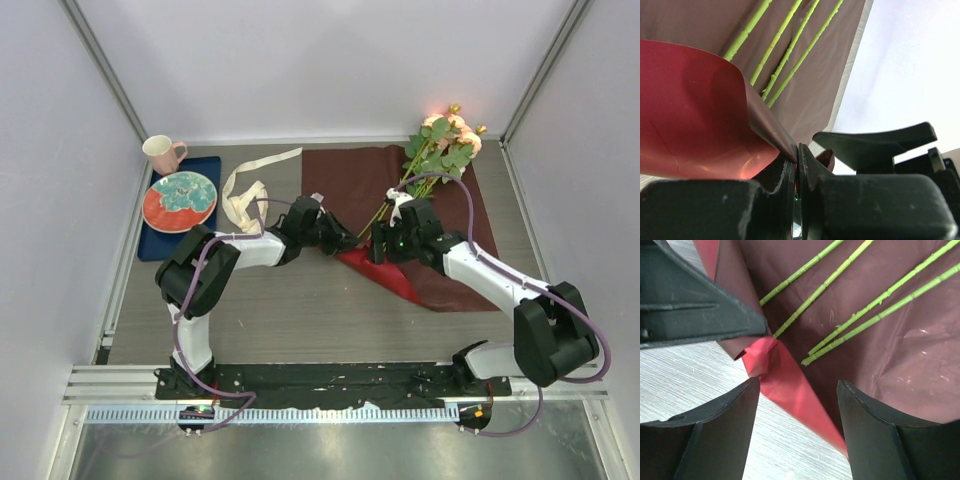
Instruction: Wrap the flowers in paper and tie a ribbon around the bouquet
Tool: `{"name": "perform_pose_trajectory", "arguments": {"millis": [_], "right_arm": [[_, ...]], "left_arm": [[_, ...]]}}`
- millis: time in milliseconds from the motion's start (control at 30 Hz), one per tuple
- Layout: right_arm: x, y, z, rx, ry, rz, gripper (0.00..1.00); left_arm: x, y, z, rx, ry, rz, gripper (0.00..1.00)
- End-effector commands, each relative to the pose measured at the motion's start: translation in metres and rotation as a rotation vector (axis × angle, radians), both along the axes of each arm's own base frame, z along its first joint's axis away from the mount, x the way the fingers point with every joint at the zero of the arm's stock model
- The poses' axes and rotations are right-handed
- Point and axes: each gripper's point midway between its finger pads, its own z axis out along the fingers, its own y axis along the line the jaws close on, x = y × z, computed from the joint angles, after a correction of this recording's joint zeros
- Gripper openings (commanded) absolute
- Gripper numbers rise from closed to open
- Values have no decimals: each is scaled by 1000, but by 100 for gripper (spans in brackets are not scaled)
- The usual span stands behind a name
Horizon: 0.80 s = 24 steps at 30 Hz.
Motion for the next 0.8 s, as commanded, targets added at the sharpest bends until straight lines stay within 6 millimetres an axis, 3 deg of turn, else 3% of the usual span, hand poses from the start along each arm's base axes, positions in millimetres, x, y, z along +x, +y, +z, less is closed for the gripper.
{"name": "perform_pose_trajectory", "arguments": {"millis": [0,200,333,433,533,567,600,667,700,767], "right_arm": [[25,24,28,101,-98,116,69],[26,36,22,193,-84,220,55],[33,31,6,185,-54,209,44],[36,30,9,195,-71,204,39],[38,30,14,201,-86,211,26],[39,31,13,202,-80,215,20],[41,33,14,204,-81,221,10],[40,34,8,197,-53,243,2],[44,34,11,190,-57,238,0],[47,33,10,173,-54,236,0]], "left_arm": [[0,-6,24,-105,-52,-42,10],[4,1,29,-110,-59,-36,11],[7,7,33,-104,-67,-35,12],[8,9,34,-108,-65,-35,13],[9,11,35,-107,-72,-31,28],[10,13,36,-102,-87,-25,40],[10,15,42,-97,-101,-21,46],[10,21,46,-64,-147,-15,58],[11,26,57,-48,-177,5,60],[9,35,58,1,-221,11,69]]}}
